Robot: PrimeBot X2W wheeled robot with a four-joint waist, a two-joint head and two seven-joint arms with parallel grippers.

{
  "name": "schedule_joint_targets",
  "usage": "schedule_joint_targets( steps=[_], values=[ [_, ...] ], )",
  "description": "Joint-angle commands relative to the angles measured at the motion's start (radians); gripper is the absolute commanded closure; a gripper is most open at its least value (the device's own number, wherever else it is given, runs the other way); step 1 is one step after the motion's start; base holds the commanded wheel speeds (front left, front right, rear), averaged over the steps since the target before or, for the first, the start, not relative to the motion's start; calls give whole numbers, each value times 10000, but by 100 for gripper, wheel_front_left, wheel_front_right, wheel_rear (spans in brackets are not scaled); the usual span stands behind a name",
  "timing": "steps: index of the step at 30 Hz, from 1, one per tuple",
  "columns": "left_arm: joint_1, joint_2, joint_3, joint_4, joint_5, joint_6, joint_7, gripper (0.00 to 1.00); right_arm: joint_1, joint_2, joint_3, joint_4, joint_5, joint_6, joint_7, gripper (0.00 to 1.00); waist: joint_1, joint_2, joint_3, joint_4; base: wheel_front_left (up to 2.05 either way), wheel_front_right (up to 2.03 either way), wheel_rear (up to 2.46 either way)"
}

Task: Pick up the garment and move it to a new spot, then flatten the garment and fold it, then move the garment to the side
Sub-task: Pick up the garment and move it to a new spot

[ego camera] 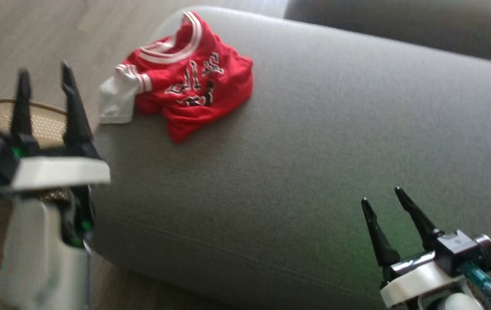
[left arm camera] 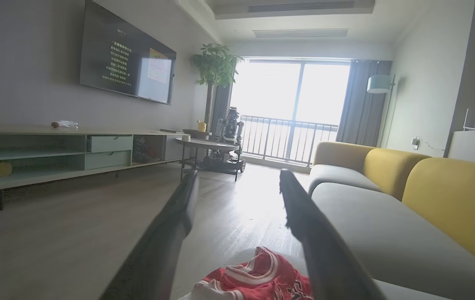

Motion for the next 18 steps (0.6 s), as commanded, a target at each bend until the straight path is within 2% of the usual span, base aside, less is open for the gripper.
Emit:
schedule_joint_targets(
  steps=[1, 4, 9, 12, 18],
  values=[
    [-623, 312, 440, -133, -49, -61, -49, 0, -532, -114, 204, -413, -82, -4, -93, 0, -2, 0, 549, -448, 0, 0, 0],
    [-1511, 510, 563, 729, -179, -256, -33, 0, -673, -114, 171, -445, -175, -4, -93, 0, -2, 0, 832, -603, 0, 0, 0],
    [-3248, 716, 689, 2792, -860, -604, 635, 0, -983, -114, 250, -520, -347, -4, -93, 0, -2, 0, 1505, -874, 0, 0, 0],
    [-4362, 827, 751, 4151, -1205, -715, 1118, 0, -1331, -114, 331, -567, -506, -4, -93, 0, -2, 0, 2021, -1083, 0, 0, 0],
    [-6385, 1288, 510, 6678, -1183, -812, 1926, 0, -1990, -114, 544, -650, -790, -4, -93, 0, -2, 0, 2984, -1618, 0, 0, 0]
  ],
)
